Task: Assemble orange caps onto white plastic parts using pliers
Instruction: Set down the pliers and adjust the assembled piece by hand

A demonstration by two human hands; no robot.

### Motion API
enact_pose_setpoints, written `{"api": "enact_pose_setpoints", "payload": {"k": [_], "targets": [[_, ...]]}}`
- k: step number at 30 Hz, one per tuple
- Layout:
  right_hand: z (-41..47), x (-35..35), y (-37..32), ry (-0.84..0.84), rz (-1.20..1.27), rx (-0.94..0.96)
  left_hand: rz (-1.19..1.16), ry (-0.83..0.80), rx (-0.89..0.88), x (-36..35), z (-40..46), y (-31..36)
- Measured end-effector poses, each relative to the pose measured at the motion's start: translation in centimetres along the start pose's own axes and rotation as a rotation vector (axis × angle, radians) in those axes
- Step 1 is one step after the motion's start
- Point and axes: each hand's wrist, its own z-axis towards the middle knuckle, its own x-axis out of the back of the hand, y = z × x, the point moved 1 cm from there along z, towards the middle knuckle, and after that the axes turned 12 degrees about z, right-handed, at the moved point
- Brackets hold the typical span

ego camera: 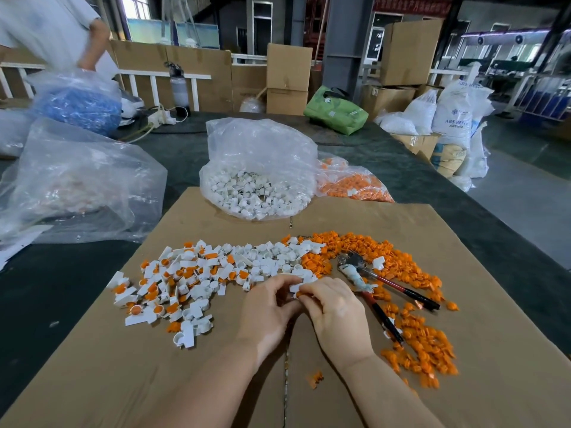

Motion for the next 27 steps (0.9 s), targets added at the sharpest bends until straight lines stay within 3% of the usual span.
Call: {"api": "enact_pose_setpoints", "payload": {"k": [11,20,27], "targets": [[-0.03,-0.05,-0.3,-0.009,-0.061,0.008,0.173,0.046,-0.109,-0.72,-0.4,-0.11],[-0.13,0.23,0.25,0.053,0.046,-0.099,0.033,0.008,0.017,-0.11,-0.13,-0.4],[-0.14,0.03,0.27,-0.016,0.058,-0.066,0.047,-0.012,-0.006,0.07,-0.2,-0.02]]}}
